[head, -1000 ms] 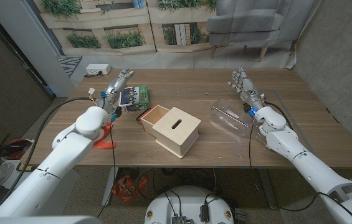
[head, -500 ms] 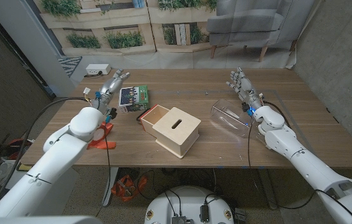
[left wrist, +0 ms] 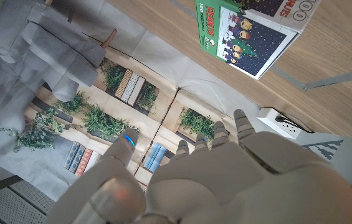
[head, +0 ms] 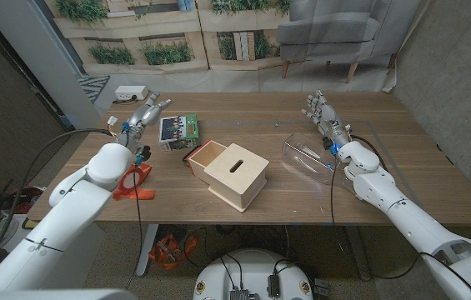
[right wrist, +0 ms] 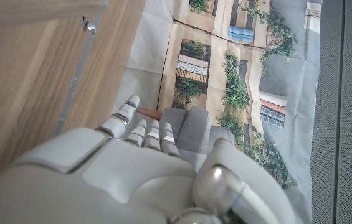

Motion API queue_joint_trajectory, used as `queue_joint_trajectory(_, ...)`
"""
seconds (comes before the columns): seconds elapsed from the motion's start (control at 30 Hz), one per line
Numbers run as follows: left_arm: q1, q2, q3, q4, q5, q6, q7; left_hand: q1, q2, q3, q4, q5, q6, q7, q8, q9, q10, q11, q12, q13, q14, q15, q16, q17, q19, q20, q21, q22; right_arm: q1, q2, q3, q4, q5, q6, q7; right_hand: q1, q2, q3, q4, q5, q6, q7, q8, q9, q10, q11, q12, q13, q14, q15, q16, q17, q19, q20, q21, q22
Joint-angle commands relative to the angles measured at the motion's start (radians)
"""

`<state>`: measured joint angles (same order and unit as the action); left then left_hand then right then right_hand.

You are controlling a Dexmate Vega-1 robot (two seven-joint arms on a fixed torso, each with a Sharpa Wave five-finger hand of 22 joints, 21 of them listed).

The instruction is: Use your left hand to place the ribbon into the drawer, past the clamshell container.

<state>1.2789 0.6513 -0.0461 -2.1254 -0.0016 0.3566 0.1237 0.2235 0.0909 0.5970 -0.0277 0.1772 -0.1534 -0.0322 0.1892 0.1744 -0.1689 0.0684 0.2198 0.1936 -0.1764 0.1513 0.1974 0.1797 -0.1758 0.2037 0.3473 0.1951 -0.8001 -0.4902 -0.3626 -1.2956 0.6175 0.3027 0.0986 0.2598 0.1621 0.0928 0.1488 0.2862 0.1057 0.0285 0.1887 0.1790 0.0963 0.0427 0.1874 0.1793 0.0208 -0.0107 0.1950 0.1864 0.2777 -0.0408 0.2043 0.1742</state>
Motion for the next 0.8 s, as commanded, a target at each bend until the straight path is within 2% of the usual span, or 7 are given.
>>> queue_joint_trajectory(0.03,0.047,0.011,-0.048,-0.063,0.065,0.064,-0.055,0.018,-0.014,0.000,-0.021,-0.003,-0.017,0.001,-0.001,0.005,-0.046,0.008,-0.004,0.005,-0.032,0.010,-0.005,0.006,-0.066,0.008,-0.001,0.003,0.007,0.005,-0.006,0.007,-0.005,0.003,0.006,-0.006,-0.002,0.007,0.000,-0.002,0.011,-0.002,0.004,0.005,0.007,-0.002,0.005,0.005,0.012,0.000,-0.002,0.001,0.011,0.002,0.000,0.002)
queue_joint_trajectory(0.17,0.067,0.022,-0.066,-0.083,0.094,0.078,-0.081,0.032,-0.034,-0.005,-0.045,-0.004,-0.025,0.012,0.000,0.006,-0.053,0.017,-0.005,0.006,-0.032,0.015,-0.004,0.007,-0.057,0.008,-0.001,0.003,0.009,0.009,-0.008,0.008,-0.005,0.002,0.007,-0.007,-0.002,0.008,-0.001,-0.002,0.012,-0.003,0.004,0.005,0.008,0.000,0.005,0.005,0.012,-0.001,-0.002,0.001,0.012,0.001,0.000,0.002)
queue_joint_trajectory(0.3,0.084,0.033,-0.078,-0.102,0.129,0.093,-0.104,0.039,-0.042,-0.007,-0.055,-0.004,-0.030,0.015,0.000,0.007,-0.055,0.022,-0.006,0.007,-0.033,0.018,-0.005,0.007,-0.051,0.008,-0.001,0.003,0.007,0.011,-0.008,0.004,-0.004,0.000,0.004,-0.007,-0.002,0.008,-0.001,-0.002,0.012,-0.002,0.004,0.005,0.008,0.000,0.005,0.005,0.012,0.000,-0.002,0.001,0.012,0.002,0.000,0.002)
queue_joint_trajectory(0.57,0.108,0.037,-0.094,-0.132,0.191,0.120,-0.143,0.062,-0.065,-0.014,-0.085,-0.001,-0.038,0.039,0.002,0.008,-0.054,0.034,-0.003,0.009,-0.027,0.029,-0.002,0.008,-0.033,0.008,0.001,0.003,0.001,0.009,-0.011,-0.003,-0.008,0.002,0.003,-0.009,-0.003,0.009,-0.001,-0.003,0.011,-0.002,0.003,0.005,0.008,0.000,0.005,0.005,0.012,-0.001,-0.002,0.001,0.012,0.002,0.000,0.002)
queue_joint_trajectory(0.8,0.128,0.049,-0.107,-0.162,0.240,0.163,-0.198,0.092,-0.080,-0.017,-0.114,0.003,-0.064,0.070,0.000,0.009,-0.065,0.050,-0.005,0.011,-0.030,0.040,-0.002,0.010,-0.021,0.010,0.000,0.003,-0.003,0.009,-0.013,-0.007,-0.012,0.003,0.000,-0.010,-0.003,0.010,-0.001,-0.003,0.012,-0.002,0.003,0.005,0.008,-0.002,0.004,0.005,0.013,-0.001,-0.002,0.001,0.011,0.002,0.000,0.002)
